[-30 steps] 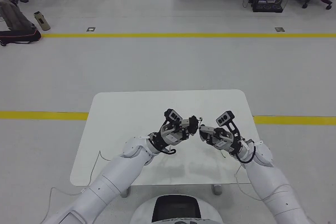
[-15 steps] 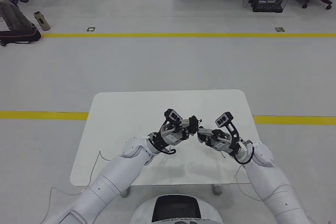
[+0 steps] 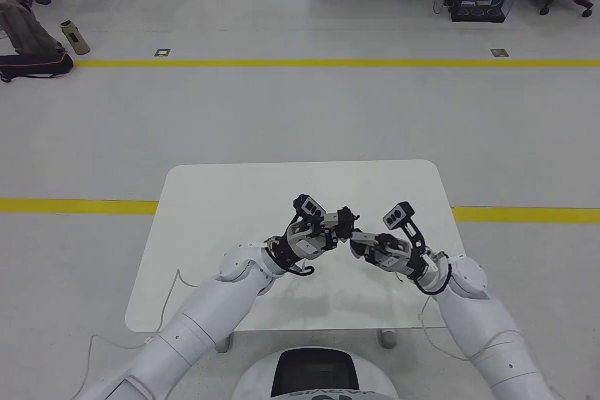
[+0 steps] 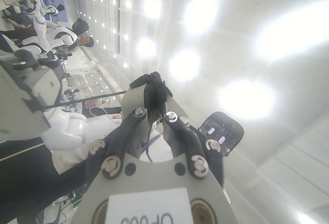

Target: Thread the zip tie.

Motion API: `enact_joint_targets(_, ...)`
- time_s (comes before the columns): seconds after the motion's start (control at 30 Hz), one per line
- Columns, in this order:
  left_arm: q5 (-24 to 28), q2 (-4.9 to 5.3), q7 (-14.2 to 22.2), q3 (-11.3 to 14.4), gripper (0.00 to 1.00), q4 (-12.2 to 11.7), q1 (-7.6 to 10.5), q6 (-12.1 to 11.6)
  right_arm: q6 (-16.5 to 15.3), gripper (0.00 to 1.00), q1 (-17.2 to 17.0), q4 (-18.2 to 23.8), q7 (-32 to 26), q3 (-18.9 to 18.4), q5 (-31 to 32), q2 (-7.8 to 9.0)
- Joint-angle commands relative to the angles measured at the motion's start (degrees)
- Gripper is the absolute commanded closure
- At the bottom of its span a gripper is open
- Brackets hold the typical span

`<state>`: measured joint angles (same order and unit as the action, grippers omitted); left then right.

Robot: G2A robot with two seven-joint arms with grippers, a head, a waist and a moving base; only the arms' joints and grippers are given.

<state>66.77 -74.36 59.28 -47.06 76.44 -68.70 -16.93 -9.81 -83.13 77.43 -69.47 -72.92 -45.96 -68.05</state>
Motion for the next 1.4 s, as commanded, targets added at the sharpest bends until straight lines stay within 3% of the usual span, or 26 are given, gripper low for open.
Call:
enact_joint_targets(0.0,0.0,0.0,0.0,0.0,1.0,0.0,0.0,0.0,0.0,1.0,0.0,0.0,0.1,0.1,0.2,0.04)
enact_joint_targets(0.77,0.0,0.0,0.0,0.0,1.0,0.0,0.0,0.0,0.1,1.0,-0.2,-1.4,1.1,0.4,0.3,0.38)
enact_joint_targets(0.83,0.0,0.0,0.0,0.0,1.0,0.0,0.0,0.0,-0.2,0.47,-0.3,-1.4,1.9,0.2,-0.4,0.36)
enact_joint_targets(0.87,0.0,0.0,0.0,0.0,1.0,0.0,0.0,0.0,-0.3,0.0,-0.4,-1.4,2.3,0.0,-0.7,0.35)
enact_joint_targets(1.0,0.0,0.0,0.0,0.0,1.0,0.0,0.0,0.0,-1.5,0.0,-0.6,-0.9,4.1,-0.8,-3.3,0.22)
enact_joint_targets(1.37,-0.1,0.0,-0.3,0.0,1.0,0.1,-0.05,0.1,-2.5,0.0,-0.5,0.0,5.4,-1.1,-1.9,0.29)
